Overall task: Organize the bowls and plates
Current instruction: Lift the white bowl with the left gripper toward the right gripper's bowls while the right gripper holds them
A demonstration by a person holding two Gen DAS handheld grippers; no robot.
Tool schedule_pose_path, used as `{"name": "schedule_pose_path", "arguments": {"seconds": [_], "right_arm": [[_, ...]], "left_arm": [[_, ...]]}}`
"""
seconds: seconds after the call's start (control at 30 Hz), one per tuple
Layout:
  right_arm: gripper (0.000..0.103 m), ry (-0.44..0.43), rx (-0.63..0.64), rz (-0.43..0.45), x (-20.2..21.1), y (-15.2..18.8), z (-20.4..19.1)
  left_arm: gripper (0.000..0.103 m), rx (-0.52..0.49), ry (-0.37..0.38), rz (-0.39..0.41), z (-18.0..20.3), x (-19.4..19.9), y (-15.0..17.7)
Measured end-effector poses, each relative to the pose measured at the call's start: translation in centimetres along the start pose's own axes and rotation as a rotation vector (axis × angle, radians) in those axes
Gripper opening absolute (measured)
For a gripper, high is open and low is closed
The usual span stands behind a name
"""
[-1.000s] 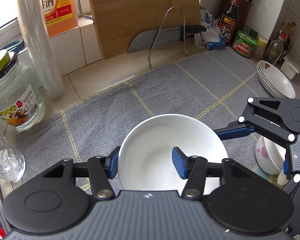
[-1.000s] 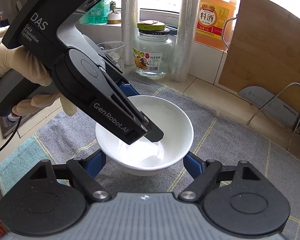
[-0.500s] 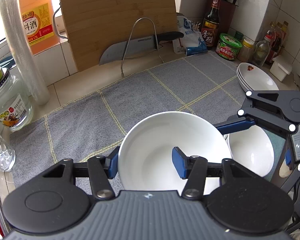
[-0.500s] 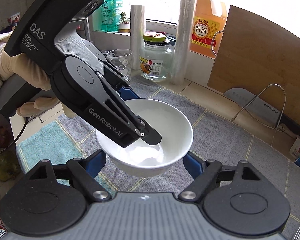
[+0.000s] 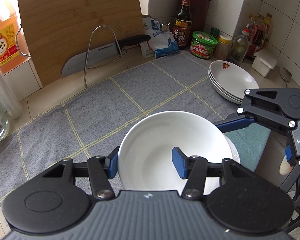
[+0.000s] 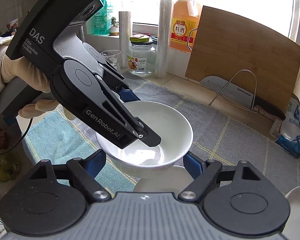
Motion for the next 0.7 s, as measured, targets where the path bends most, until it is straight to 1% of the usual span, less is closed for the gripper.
{"name": "schedule_pose_path", "arguments": {"seconds": [0.17, 0.33, 0.53, 0.7], "right_arm": [[0.087, 0.033, -0.022, 0.003, 1.5, 1.0, 1.3], [0.087, 0.055, -0.047, -0.009, 2.1, 2.3, 2.5], [0.088, 0.055, -0.075, -0.042, 2.0, 3.8, 3.5], [0.088, 0.05, -0.08, -0.065, 1.8, 4.5, 3.6]], "left_arm": [[0.053, -0.035, 0.029, 0.006, 2.1, -0.9, -1.2], [0.053, -0.065, 0.057, 0.002, 3.9, -2.0, -1.8], [0.053, -0.08, 0.083, -0.015, 5.2, -3.3, -1.5], [0.053, -0.091, 0.088, -0.027, 5.6, -4.0, -1.0]]}}
Point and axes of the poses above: each gripper's, at about its wrist camera, not at the fingertips, and x roughly against the way its jaws point, z to its right, y to its underside, the point moved 9 cm from there along -x, roughly the way its jaws point, and after that the axes turned 9 degrees about -x, right-handed, at the moved point
